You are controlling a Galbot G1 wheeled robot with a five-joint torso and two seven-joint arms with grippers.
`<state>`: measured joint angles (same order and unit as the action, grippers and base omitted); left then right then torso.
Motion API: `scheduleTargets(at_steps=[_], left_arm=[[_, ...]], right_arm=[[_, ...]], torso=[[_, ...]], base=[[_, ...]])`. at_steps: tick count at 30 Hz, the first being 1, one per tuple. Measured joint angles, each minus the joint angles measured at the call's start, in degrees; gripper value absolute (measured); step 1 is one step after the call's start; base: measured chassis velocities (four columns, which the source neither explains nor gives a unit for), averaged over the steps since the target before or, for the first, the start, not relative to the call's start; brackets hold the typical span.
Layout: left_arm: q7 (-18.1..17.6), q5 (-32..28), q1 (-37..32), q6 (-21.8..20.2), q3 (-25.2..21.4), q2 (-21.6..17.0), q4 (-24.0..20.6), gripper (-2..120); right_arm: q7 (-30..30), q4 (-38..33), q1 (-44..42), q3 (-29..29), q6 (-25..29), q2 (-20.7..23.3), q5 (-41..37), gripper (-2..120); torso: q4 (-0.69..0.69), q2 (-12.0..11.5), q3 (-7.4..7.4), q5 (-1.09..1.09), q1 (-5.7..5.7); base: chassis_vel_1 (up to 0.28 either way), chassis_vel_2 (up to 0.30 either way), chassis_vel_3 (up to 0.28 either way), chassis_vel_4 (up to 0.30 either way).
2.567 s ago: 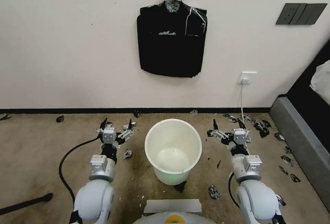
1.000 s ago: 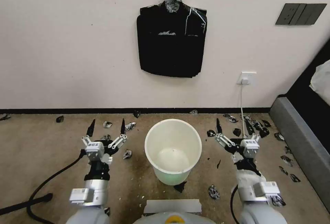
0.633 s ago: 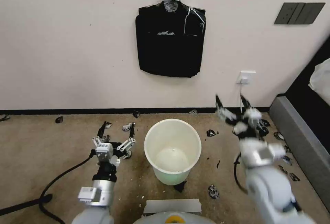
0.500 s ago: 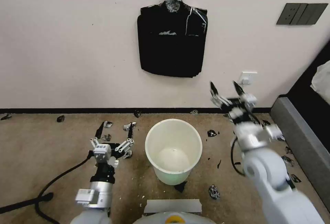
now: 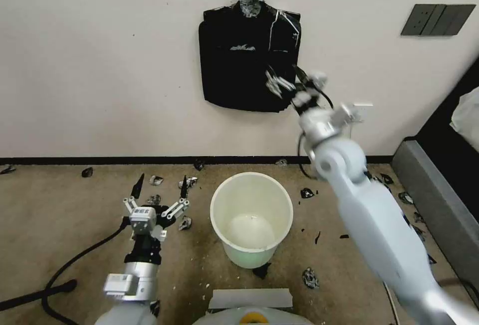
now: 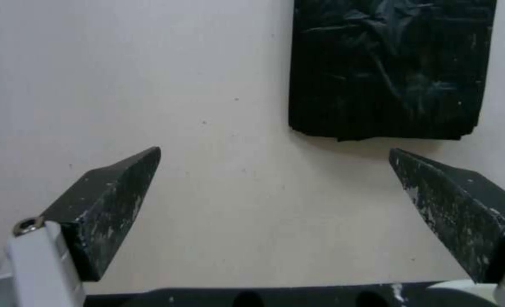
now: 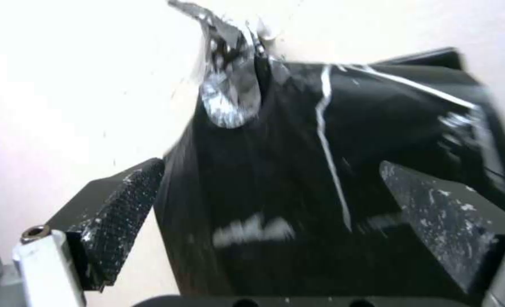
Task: Place a trash bag onto the trash bin.
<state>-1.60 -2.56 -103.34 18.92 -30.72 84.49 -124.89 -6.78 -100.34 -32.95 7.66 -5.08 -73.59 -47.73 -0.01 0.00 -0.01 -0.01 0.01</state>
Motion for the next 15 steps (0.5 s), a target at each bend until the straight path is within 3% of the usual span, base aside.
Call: scheduleTargets(at_steps=[15], left_arm=[[-0.14, -0.39, -0.51, -0.10, -1.68, 0.80, -1.34, 100]], right_arm=[[1.95, 11.50, 10.91, -2.69, 0.05, -4.35, -7.12, 100]], torso=[[0.01, 0.00, 0.01, 0.00, 0.00]], base=[[0.000, 0.000, 0.000, 0.000]])
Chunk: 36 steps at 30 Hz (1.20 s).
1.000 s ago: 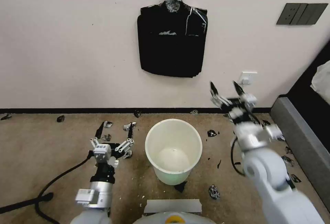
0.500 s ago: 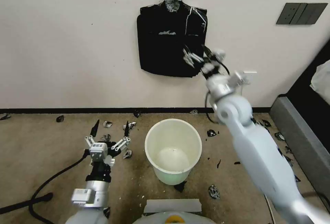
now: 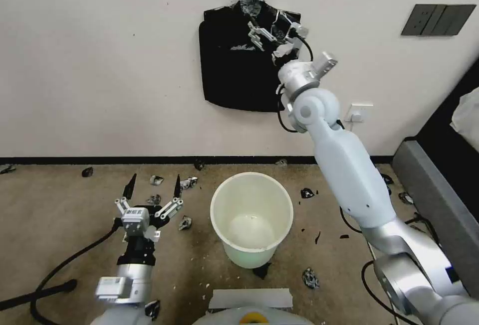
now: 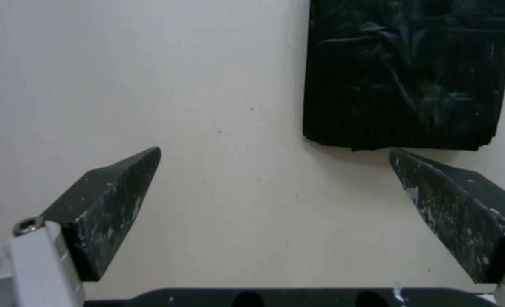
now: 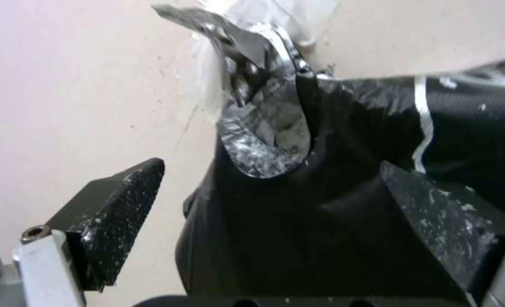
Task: Place a trash bag onto the trash bin.
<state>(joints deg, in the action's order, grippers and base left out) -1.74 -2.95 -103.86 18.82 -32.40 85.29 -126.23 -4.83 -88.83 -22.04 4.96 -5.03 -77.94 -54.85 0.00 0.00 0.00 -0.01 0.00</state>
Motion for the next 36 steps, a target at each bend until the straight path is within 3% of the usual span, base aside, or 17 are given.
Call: scheduleTargets(at_steps=[6, 21, 28, 36], left_arm=[[-0.07, -0.78, 0.33, -0.03, -0.49, 0.26, 0.37, 100], [-0.13, -1.33, 0.18, -0.10, -0.90, 0.49, 0.03, 100], [-0.20, -2.45, 0.52, -0.35, -1.78, 0.40, 0.26, 100], [-0.23, -2.46, 0.53, -0.40, -1.72, 0.53, 0.46, 100]], right_arm=[[0.52, 2.68, 3.31, -0.11, 0.05, -0.01, -4.91, 100], [4.65, 4.24, 4.84, -1.04, 0.03, -0.72, -6.25, 100], [9.67, 4.14, 6.11, -1.97, -0.29, -0.96, -9.33, 100], [9.62, 5.28, 6.41, -0.51, -0.30, -2.13, -11.83, 100]], torso=[[0.00, 0.00, 0.00, 0.00, 0.00], [0.00, 0.00, 0.00, 0.01, 0.00], [0.00, 0.00, 0.01, 0.00, 0.00], [0.00, 0.00, 0.01, 0.01, 0.00]], base=[[0.000, 0.000, 0.000, 0.000], [0.000, 0.000, 0.000, 0.000], [0.000, 0.000, 0.000, 0.000], [0.000, 0.000, 0.000, 0.000]])
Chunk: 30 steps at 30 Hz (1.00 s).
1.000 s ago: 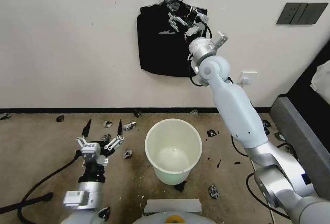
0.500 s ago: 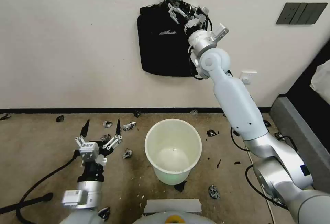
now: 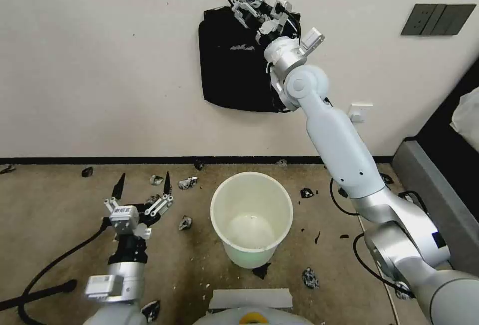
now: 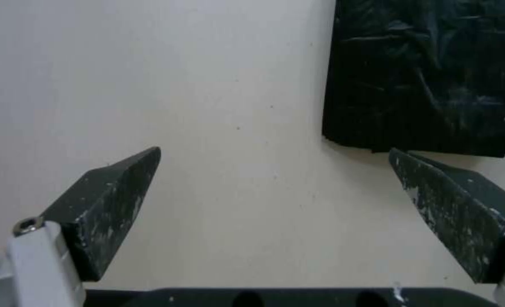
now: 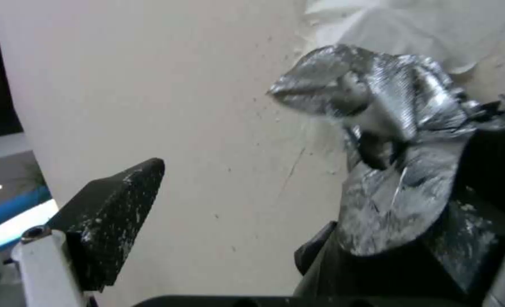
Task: Place a trash bag onto the trash bin.
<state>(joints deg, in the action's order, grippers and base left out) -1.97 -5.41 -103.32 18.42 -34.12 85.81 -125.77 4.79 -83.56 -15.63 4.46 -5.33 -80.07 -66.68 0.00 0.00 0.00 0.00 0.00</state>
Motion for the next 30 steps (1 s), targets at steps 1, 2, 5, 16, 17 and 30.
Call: scheduleTargets(at_steps=[1, 2, 5, 16, 17, 30], left_arm=[[-0.01, 0.00, -0.03, 0.00, 0.01, 0.00, 0.00, 100], [-0.01, -0.01, -0.05, 0.00, 0.03, 0.01, 0.00, 100], [-0.03, -0.01, -0.07, 0.00, 0.09, 0.04, 0.08, 100], [-0.16, -0.02, 0.07, -0.07, 0.26, -0.05, 0.05, 100], [-0.17, -0.04, 0.06, -0.07, 0.23, -0.03, 0.08, 100], [-0.26, -0.35, 0.24, -0.07, 0.22, -0.03, 0.34, 100]], right_arm=[[-0.15, 0.12, -0.03, 0.32, 0.00, -0.14, -0.41, 100], [-0.37, 0.21, -0.24, 0.63, 0.00, -0.26, -0.92, 100], [-0.69, 0.37, -0.73, 1.10, 0.00, -0.42, -1.58, 100], [-0.89, 2.45, -0.55, 1.96, 0.07, -1.73, -3.17, 73], [-0.86, 2.66, -0.55, 2.01, 0.10, -1.85, -3.16, 68], [0.13, 3.65, -0.21, 2.38, 0.39, -2.17, -3.01, 22]], torso=[[0.00, 0.00, 0.00, 0.00, 0.00], [0.00, 0.00, 0.00, 0.00, 0.00], [0.00, 0.00, 0.00, 0.00, 0.00], [0.00, 0.00, 0.00, 0.00, 0.00], [0.00, 0.00, 0.00, 0.00, 0.00], [0.00, 0.00, 0.00, 0.00, 0.00]], base=[[0.000, 0.000, 0.000, 0.000], [0.000, 0.000, 0.000, 0.000], [0.000, 0.000, 0.000, 0.000], [0.000, 0.000, 0.000, 0.000], [0.000, 0.000, 0.000, 0.000], [0.000, 0.000, 0.000, 0.000]])
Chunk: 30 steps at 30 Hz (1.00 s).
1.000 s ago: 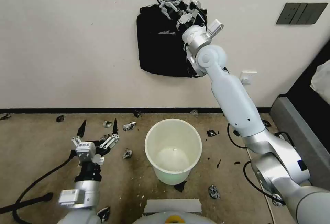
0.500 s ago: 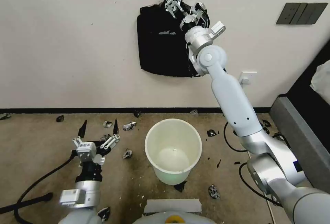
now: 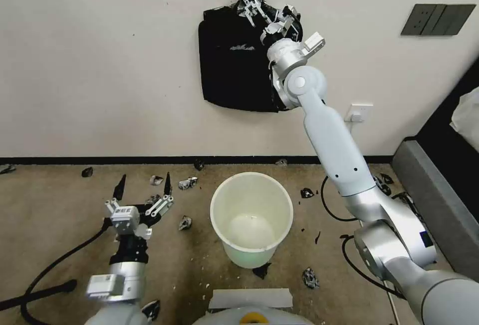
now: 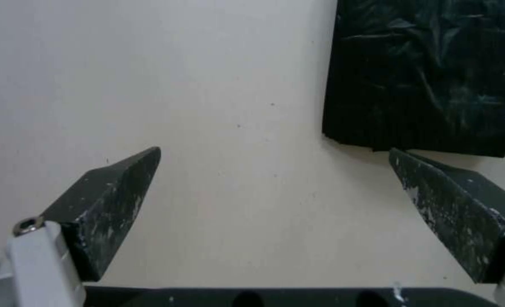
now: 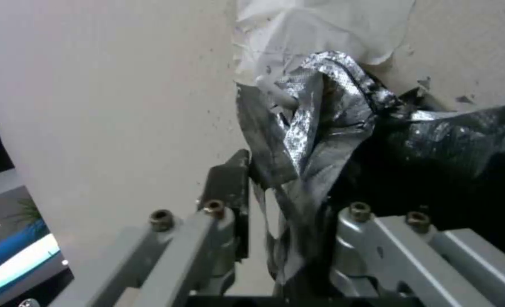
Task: Place a trash bag onto the trash bin.
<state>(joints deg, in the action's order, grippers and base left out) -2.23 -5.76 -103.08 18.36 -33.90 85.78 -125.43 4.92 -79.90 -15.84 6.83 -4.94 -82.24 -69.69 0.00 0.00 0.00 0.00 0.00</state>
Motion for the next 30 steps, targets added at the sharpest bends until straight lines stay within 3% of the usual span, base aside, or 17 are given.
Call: scheduleTargets(at_steps=[4, 6, 17, 30], left_arm=[[-0.01, -0.13, 0.02, 0.00, 0.00, -0.05, 0.00, 100], [-0.03, -0.19, 0.03, 0.00, -0.02, -0.07, 0.00, 100], [-0.12, -0.31, -0.12, 0.14, 0.13, -0.04, 0.01, 100], [-0.13, -0.53, -0.10, 0.41, 0.66, 0.28, -0.10, 100]], right_arm=[[0.06, 0.05, 0.07, 0.01, 0.08, -0.02, 0.04, 12], [0.35, -0.08, -0.10, -0.02, 0.57, 0.05, 0.58, 0], [4.68, -4.99, -4.87, -3.13, 5.84, 2.34, 2.33, 0], [4.32, -14.50, -16.08, -5.64, 6.90, 5.50, 5.23, 0]], torso=[[0.00, 0.00, 0.00, 0.00, 0.00], [0.00, 0.00, 0.00, 0.00, 0.00], [0.00, 0.00, 0.00, 0.00, 0.00], [0.00, 0.00, 0.00, 0.00, 0.00]], base=[[0.000, 0.000, 0.000, 0.000], [0.000, 0.000, 0.000, 0.000], [0.000, 0.000, 0.000, 0.000], [0.000, 0.000, 0.000, 0.000]])
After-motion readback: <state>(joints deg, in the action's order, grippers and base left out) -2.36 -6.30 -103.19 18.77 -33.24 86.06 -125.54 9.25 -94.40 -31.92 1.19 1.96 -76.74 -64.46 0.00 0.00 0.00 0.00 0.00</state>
